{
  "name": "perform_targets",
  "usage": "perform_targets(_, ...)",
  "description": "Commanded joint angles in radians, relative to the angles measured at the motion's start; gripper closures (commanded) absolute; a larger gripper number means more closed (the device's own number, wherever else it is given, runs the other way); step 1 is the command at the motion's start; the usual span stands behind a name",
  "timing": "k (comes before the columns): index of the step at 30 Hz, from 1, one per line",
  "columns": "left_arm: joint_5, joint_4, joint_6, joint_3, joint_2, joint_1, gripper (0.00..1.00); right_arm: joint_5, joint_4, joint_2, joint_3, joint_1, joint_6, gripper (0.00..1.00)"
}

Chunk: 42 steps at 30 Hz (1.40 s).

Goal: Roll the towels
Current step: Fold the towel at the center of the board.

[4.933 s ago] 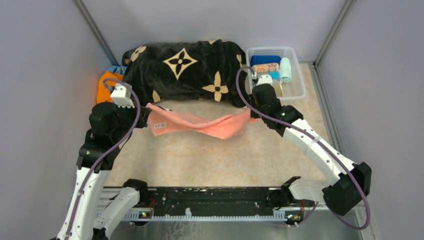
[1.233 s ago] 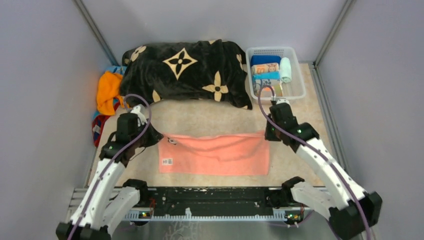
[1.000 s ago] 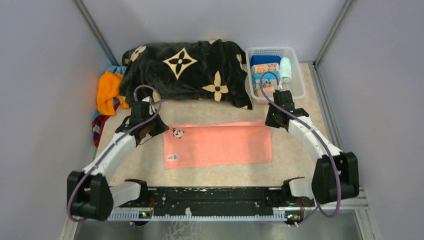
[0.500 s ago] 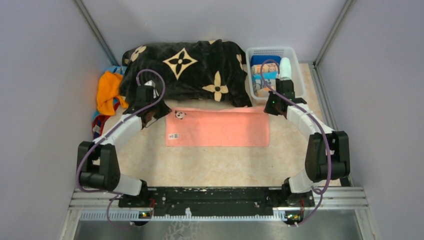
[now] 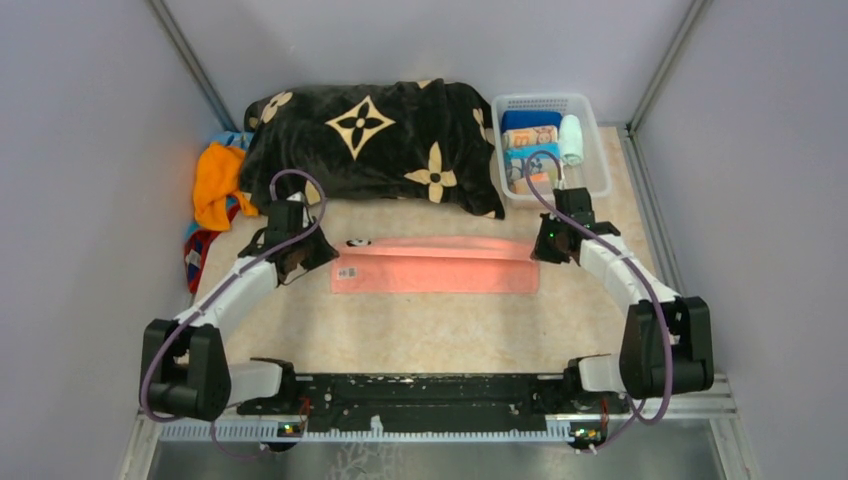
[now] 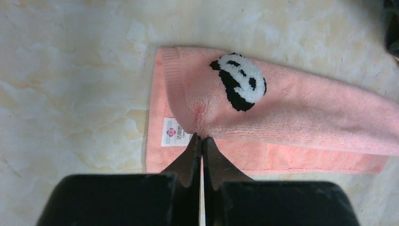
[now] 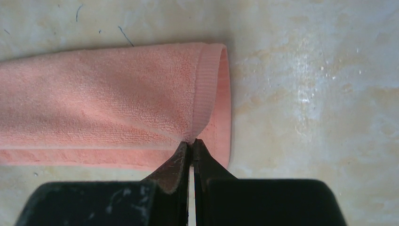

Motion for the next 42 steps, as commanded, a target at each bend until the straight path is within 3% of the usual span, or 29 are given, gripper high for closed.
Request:
perform_targets(1,-0.018,-0.072,-0.007,-0.018,-0.047,0.008,1.00,0.036,-0.035,-0.078,-0.026,-0.007,0.012,1.00)
perform_targets(19,-0.017,-0.151,-0.044,-0.059,0.051,0.006,1.00,0.018,-0.054,-0.041,-0.143,-0.008,0.055,1.00)
perform_targets(29,-0.078,-0.204,-0.038,-0.045,0.028,-0.002,1.00,0.029,-0.040,0.000,-0.155,-0.007,0.047,0.99)
perform_targets(42,-0.199,-0.386,-0.036,0.047,-0.023,-0.085,0.96,0.051,-0.112,-0.044,-0.112,-0.007,0.034,0.97)
